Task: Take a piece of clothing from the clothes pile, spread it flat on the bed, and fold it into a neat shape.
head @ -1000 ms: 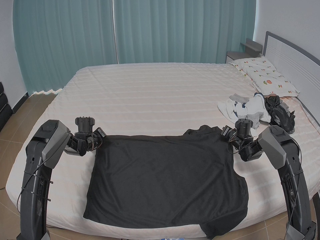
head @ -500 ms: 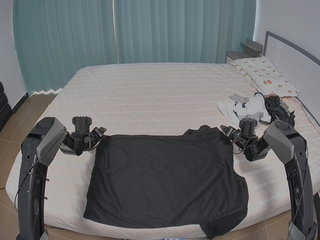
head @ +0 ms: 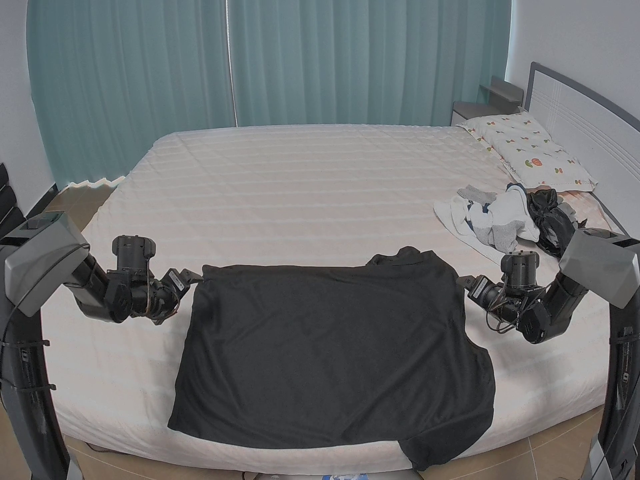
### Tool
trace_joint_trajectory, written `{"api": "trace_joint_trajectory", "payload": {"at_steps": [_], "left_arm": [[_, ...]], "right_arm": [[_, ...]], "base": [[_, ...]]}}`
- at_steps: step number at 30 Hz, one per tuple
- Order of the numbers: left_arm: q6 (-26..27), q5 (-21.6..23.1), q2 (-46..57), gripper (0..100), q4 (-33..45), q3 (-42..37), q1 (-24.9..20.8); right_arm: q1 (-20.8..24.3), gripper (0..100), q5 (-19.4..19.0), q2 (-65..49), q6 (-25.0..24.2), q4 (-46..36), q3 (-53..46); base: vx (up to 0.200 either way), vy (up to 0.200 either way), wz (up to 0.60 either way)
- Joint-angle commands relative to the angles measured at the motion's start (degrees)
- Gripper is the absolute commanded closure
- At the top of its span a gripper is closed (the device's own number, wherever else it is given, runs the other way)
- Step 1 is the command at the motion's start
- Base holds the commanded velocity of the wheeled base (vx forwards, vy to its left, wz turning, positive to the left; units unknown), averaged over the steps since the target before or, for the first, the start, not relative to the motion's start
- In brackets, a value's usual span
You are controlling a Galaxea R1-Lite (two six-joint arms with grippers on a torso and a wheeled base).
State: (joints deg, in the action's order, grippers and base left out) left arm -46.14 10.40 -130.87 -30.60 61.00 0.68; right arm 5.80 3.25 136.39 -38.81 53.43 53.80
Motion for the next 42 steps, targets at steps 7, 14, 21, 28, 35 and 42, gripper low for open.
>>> {"api": "trace_joint_trajectory", "payload": {"at_steps": [7, 14, 21, 28, 35, 42], "left_arm": [[3.60, 8.06, 16.08, 0, -19.94, -39.64, 0.37], [10.55, 7.62, 8.17, 0, -30.31, -46.41, -0.33], [12.74, 3.49, 2.37, 0, -34.18, -44.39, -2.35], [12.83, -0.12, 0.52, 0, -34.62, -43.42, -3.85], [12.92, -0.73, -0.18, 0, -34.44, -42.37, -5.25], [13.09, -2.58, -1.06, 0, -34.18, -40.87, -5.69]], "right_arm": [[6.06, 0, -2.38, -6.66, -8.73, 25.49, -31.38], [6.06, 0, -3.52, -3.76, -10.84, 28.22, -32.70], [5.80, 0, -5.45, -3.67, -12.43, 28.48, -32.97], [5.80, 0, -5.45, -3.23, -12.43, 31.38, -34.81], [6.15, 0, -5.45, -1.56, -12.16, 35.16, -36.13], [6.24, 0, -5.54, -1.56, -12.16, 35.16, -36.04]], "base": [[-0.200, 0.000, 0.00], [-0.029, 0.000, 0.00], [0.000, 0.000, 0.00], [0.000, 0.000, 0.00], [0.000, 0.000, 0.00], [0.000, 0.000, 0.00]]}}
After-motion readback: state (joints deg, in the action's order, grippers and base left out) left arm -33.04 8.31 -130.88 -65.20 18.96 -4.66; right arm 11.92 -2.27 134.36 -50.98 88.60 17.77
